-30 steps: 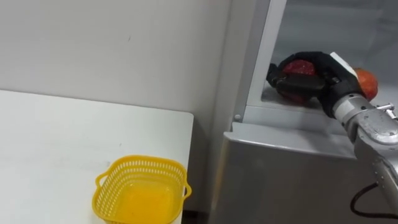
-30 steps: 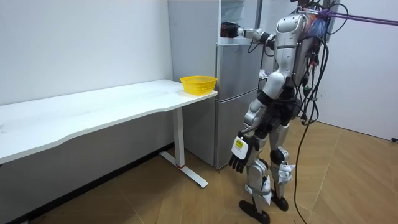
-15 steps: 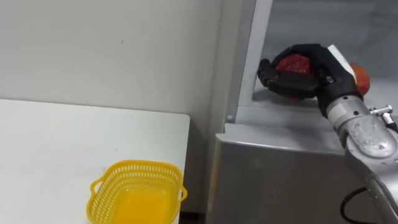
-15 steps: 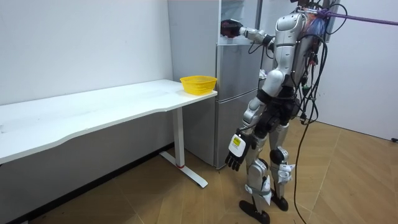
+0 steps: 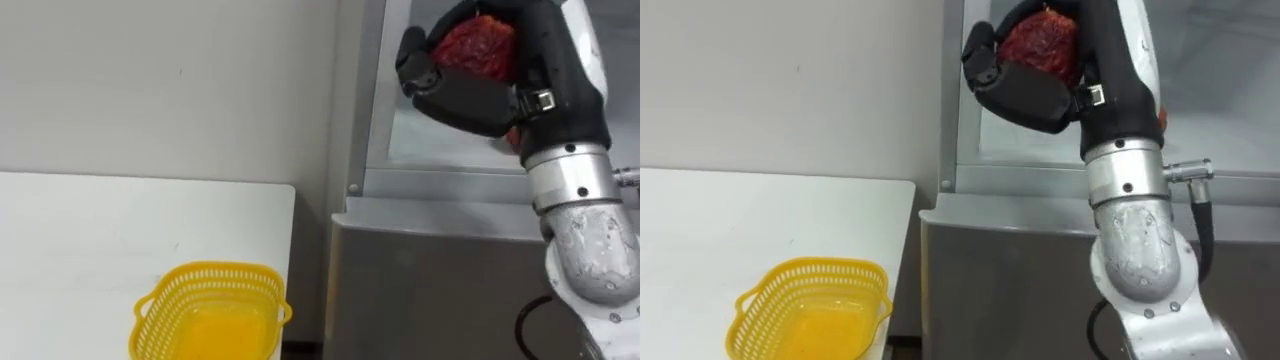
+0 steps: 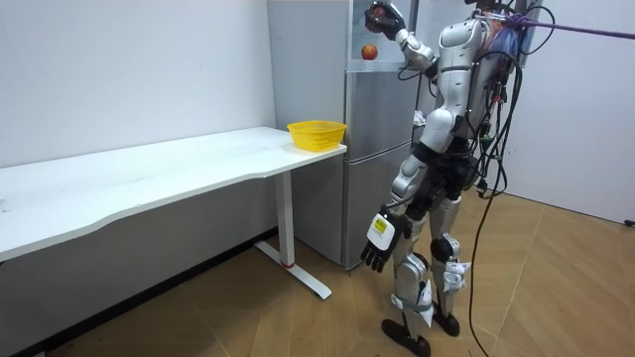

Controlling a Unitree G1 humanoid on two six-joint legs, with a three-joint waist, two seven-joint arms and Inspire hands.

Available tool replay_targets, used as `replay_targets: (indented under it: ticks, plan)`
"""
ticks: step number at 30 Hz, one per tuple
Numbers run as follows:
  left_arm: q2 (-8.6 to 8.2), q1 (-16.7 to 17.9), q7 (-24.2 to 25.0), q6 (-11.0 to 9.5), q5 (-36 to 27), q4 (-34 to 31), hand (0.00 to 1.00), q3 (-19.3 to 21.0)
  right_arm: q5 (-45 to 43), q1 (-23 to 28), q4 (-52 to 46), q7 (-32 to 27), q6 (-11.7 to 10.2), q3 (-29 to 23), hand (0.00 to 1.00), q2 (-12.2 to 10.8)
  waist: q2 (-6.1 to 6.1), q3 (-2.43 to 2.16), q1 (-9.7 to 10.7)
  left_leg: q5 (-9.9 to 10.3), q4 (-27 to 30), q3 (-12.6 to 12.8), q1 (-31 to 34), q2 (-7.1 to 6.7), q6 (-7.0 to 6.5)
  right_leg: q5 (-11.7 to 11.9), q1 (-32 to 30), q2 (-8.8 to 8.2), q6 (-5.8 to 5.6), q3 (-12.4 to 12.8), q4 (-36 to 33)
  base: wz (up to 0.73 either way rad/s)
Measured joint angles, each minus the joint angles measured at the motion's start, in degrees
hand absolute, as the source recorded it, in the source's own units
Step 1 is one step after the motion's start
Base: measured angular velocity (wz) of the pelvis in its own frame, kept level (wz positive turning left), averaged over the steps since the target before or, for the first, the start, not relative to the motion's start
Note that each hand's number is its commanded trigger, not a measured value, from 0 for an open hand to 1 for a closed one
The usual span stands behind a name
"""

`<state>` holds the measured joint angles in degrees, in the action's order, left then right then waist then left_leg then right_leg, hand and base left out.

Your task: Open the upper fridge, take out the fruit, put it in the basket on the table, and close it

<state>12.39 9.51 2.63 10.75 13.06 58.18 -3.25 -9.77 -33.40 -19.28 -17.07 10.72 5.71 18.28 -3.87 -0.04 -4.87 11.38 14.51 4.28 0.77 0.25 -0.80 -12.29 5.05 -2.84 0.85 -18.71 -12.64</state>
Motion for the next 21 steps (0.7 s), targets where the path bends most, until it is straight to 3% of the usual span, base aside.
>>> replay_targets:
  ticks: [4,6,13,17,21]
  plan:
    - [-0.23,-0.1,-1.0,-1.1,0.1,2.3,0.00,-1.5,-5.3,3.7,-5.0,-1.5,-2.7,2.6,1.00,-0.3,0.02,-0.02,-0.2,0.0,-0.1,0.2,0.0,0.01,0.00,0.0,-0.1,0.04,0.00,-0.1,0.0,-0.02]
    - [-0.17,-0.4,-1.2,-1.4,0.2,3.0,0.00,-2.3,-9.7,4.1,-6.3,-1.5,-2.9,4.6,1.00,-0.3,0.03,-0.02,-0.1,0.0,0.0,0.3,0.1,0.05,0.01,0.0,-0.2,0.07,0.00,-0.1,0.0,0.00]
    - [0.02,-3.0,-0.1,-2.8,0.2,6.3,0.00,-4.0,-20.0,4.1,-8.4,2.5,-7.3,9.4,1.00,-1.3,-0.33,-0.29,-0.4,0.0,0.0,0.3,0.3,0.08,0.01,0.0,-0.1,0.03,0.00,-0.1,0.0,0.00]
    - [0.70,-4.1,0.4,-3.5,0.8,7.1,0.00,-4.9,-21.2,4.0,-8.6,2.9,-7.6,11.2,1.00,-1.4,-1.30,-0.45,-2.0,0.0,0.0,0.0,0.5,-0.06,0.01,0.0,-0.3,0.10,0.00,-0.1,0.0,-0.02]
    - [0.64,-5.1,0.6,-3.7,2.8,7.0,0.00,-4.9,-23.4,4.0,-8.5,5.0,-8.0,15.1,1.00,-2.4,-1.94,0.00,-3.6,0.0,0.2,-0.6,0.8,-0.11,0.01,0.0,-0.2,0.08,0.00,-0.3,0.0,0.07]
